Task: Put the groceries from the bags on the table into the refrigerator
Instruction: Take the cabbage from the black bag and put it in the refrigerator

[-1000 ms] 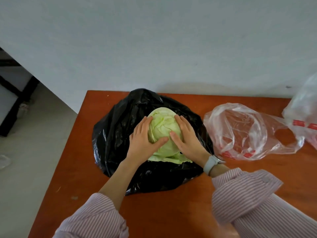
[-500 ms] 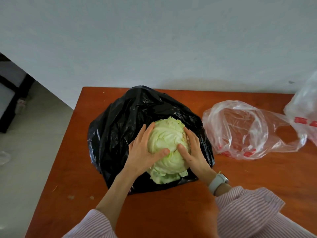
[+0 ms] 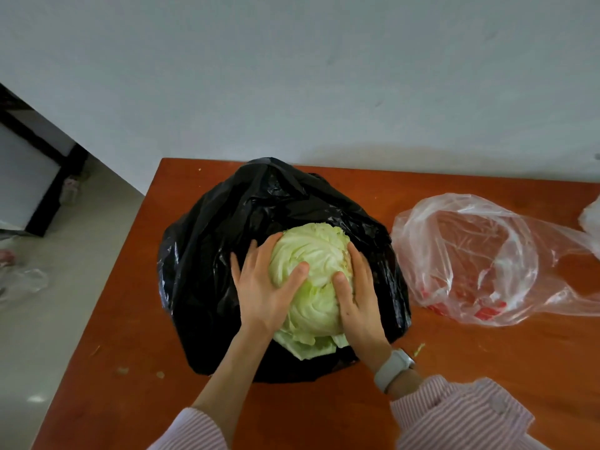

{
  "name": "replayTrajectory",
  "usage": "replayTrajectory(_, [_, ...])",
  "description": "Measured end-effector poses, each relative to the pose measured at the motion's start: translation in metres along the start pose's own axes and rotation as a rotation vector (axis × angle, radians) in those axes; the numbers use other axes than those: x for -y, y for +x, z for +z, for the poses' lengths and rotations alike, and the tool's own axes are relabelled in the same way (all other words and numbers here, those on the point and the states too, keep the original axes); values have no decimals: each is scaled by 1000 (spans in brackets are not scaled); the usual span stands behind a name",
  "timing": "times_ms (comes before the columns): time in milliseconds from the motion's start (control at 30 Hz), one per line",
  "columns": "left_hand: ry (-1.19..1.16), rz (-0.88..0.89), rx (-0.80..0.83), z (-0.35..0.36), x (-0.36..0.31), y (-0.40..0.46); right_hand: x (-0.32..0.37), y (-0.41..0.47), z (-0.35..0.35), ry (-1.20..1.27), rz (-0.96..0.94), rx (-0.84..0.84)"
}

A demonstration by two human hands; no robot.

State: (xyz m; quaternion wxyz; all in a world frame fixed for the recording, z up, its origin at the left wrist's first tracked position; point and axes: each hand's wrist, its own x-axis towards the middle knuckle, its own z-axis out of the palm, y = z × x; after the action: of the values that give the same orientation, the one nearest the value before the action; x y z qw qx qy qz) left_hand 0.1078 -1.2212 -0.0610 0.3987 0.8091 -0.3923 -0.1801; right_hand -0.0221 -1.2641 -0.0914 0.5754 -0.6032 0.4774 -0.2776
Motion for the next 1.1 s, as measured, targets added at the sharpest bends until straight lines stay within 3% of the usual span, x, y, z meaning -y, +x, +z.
replayTrajectory(333, [156, 202, -219, -48, -67, 5, 72, 2, -10, 140, -187, -30])
replayTrajectory(467, [274, 249, -226, -81, -102, 4, 113, -7, -13, 156, -234, -46])
replayTrajectory(633, [112, 322, -213, -109, -131, -19, 144, -41, -15, 187, -324, -104])
replayTrajectory(800, [-139, 343, -238, -127, -119, -53, 166, -81, -16, 35, -410, -173])
replayTrajectory(933, [-349, 290, -147, -130, -96, -92, 161, -135, -10, -111, -393, -256])
replayTrajectory(1100, [-397, 214, 118, -117, -69, -149, 125, -205, -8, -207, -260, -421])
